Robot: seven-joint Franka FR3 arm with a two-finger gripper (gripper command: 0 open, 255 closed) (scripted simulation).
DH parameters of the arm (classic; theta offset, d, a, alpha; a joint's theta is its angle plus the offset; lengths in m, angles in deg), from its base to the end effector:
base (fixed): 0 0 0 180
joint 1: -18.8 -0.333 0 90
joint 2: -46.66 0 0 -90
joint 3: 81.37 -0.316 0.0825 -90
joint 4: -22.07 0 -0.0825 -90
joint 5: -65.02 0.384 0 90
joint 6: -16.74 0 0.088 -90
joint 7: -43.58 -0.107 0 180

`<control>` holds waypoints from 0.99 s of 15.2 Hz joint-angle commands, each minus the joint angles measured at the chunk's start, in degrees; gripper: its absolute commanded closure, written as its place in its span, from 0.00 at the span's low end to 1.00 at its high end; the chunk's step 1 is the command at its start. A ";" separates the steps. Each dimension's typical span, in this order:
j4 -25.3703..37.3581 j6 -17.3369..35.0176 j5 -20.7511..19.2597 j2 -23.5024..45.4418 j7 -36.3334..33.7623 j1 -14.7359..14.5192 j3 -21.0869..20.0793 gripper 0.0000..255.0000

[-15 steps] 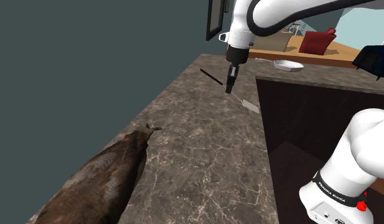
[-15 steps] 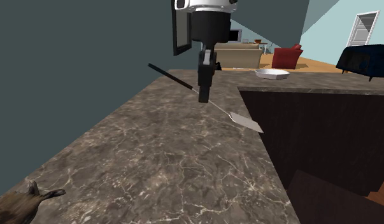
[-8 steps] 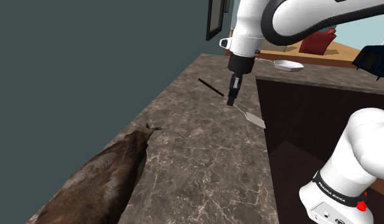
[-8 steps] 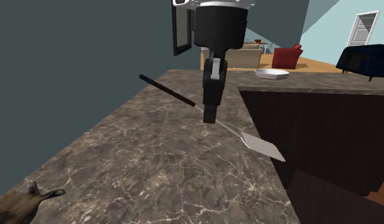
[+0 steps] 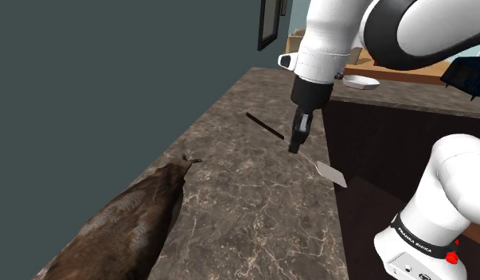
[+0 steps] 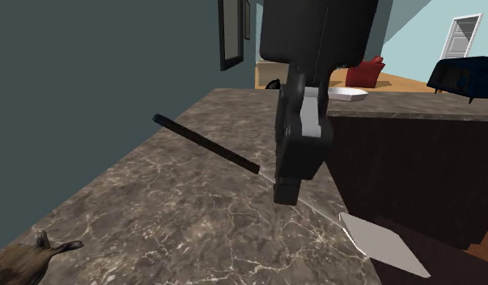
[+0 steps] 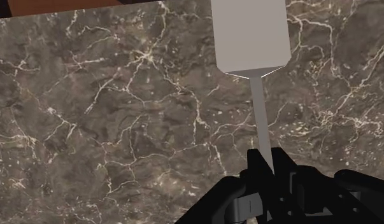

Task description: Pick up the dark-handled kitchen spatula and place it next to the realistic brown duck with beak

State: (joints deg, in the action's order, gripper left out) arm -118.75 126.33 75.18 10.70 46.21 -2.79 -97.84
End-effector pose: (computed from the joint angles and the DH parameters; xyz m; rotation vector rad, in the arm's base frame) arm 0.2818 0.2494 0.5082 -2.9763 -0.9352 -0.0994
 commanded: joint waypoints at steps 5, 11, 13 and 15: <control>0.10 -0.72 3.94 -1.54 -8.36 -3.77 -6.87 1.00; 1.47 -0.23 6.56 -0.66 -14.91 -6.03 -12.64 1.00; 0.12 1.35 6.84 -0.43 -14.89 -6.12 -13.05 1.00; -1.19 2.96 7.12 -0.14 -14.86 -6.20 -13.49 1.00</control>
State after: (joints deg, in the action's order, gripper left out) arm -119.23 128.52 82.11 10.53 31.39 -8.89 -111.09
